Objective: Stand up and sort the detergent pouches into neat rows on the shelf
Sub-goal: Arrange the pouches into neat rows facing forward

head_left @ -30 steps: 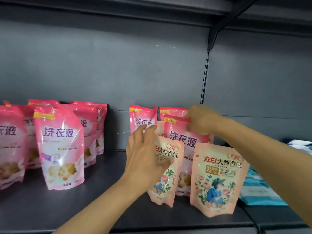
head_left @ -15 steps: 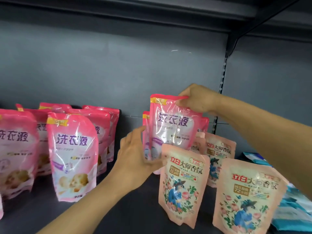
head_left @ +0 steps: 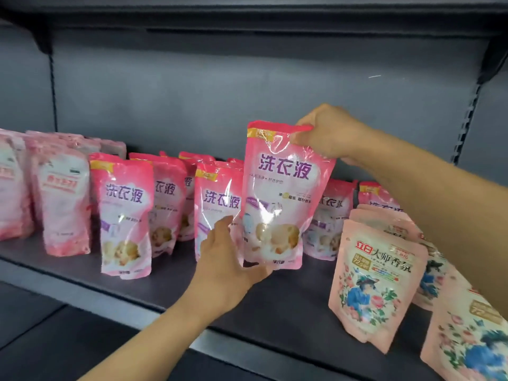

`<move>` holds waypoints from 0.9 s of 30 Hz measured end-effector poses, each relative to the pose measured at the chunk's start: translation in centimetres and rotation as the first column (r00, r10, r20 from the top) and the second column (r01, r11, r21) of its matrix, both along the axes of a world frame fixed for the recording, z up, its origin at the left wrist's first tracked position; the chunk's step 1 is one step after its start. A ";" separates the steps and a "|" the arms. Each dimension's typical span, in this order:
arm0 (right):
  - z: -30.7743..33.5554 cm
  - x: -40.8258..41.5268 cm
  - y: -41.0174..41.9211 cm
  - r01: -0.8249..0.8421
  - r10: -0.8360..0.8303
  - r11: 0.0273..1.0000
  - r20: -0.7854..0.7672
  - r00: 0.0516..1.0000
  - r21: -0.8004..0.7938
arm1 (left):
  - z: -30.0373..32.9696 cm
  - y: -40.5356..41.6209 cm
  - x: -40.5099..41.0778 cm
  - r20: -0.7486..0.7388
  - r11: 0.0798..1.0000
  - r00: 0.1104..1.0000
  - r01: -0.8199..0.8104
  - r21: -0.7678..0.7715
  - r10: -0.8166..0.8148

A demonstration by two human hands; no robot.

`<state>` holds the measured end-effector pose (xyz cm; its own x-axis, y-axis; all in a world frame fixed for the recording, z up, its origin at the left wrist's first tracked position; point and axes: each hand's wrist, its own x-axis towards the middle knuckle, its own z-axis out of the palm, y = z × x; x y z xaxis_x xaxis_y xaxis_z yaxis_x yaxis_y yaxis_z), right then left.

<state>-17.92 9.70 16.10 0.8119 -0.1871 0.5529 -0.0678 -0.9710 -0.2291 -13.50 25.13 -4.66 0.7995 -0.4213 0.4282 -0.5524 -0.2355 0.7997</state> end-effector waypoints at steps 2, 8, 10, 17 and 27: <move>-0.8 0.4 1.6 -0.009 0.010 0.999 -0.030 1.000 0.040 | -1.1 1.2 -0.3 -0.046 1.000 0.999 -0.001 0.000 0.001; -4.0 2.8 6.5 -0.057 0.061 0.995 -0.061 0.996 0.077 | -3.0 5.1 1.2 -0.093 0.998 0.996 0.005 -0.056 -0.010; -5.0 3.7 7.5 -0.054 0.060 0.995 -0.073 0.996 0.083 | -3.7 6.1 2.5 -0.095 1.000 0.995 -0.008 -0.026 0.006; -7.4 5.6 10.3 -0.026 0.026 1.000 -0.054 0.998 -0.010 | -5.1 7.9 6.6 -0.118 0.995 0.993 0.032 0.094 -0.021; -9.6 4.6 10.2 0.043 -0.045 0.999 0.088 0.995 0.025 | -6.5 7.9 6.8 0.040 0.986 0.999 0.018 0.165 -0.025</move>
